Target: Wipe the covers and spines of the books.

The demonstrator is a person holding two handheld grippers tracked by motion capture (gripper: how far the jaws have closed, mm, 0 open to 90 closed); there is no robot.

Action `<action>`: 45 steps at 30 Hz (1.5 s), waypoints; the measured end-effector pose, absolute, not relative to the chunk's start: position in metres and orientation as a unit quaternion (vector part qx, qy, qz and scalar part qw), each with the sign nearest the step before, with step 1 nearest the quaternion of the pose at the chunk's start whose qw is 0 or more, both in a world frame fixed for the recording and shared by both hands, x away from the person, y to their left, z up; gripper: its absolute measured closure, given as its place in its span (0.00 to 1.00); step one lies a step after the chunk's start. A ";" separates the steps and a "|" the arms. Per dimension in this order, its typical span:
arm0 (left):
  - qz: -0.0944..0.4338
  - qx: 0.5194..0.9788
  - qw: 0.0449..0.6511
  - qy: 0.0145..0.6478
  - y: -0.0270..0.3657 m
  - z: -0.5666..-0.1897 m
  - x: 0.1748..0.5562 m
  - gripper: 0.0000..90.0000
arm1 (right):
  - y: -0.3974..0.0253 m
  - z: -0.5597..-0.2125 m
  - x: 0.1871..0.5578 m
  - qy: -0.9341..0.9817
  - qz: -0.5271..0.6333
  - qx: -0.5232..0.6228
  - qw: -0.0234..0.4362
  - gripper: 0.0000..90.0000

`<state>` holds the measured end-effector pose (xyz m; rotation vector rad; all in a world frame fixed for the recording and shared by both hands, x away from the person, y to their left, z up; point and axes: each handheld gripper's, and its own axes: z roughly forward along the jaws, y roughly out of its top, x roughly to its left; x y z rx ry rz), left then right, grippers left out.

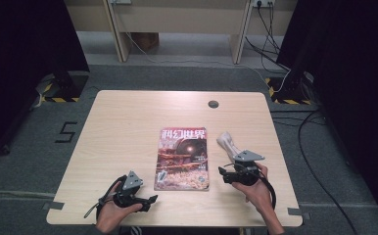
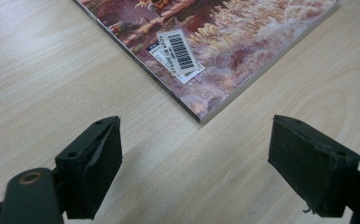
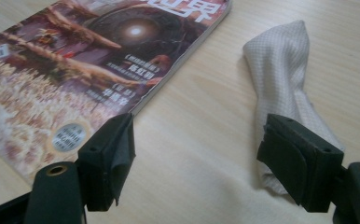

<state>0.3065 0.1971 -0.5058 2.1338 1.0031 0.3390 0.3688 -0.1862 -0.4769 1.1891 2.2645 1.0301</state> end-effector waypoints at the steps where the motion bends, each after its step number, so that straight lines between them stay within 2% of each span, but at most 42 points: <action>1: 0.132 0.832 0.371 0.391 0.197 -0.506 0.306 0.19 | -0.186 -0.479 0.364 0.809 0.369 0.418 0.187 0.28; 19: 0.132 0.833 0.369 0.390 0.198 -0.507 0.306 0.19 | -0.195 -0.490 0.326 0.823 0.362 0.405 0.166 0.19; 32: 0.129 0.834 0.366 0.391 0.198 -0.508 0.306 0.19 | -0.200 -0.495 0.305 0.838 0.341 0.391 0.171 0.19; 45: 0.128 0.836 0.365 0.389 0.197 -0.509 0.305 0.18 | -0.197 -0.501 0.286 0.857 0.318 0.376 0.155 0.19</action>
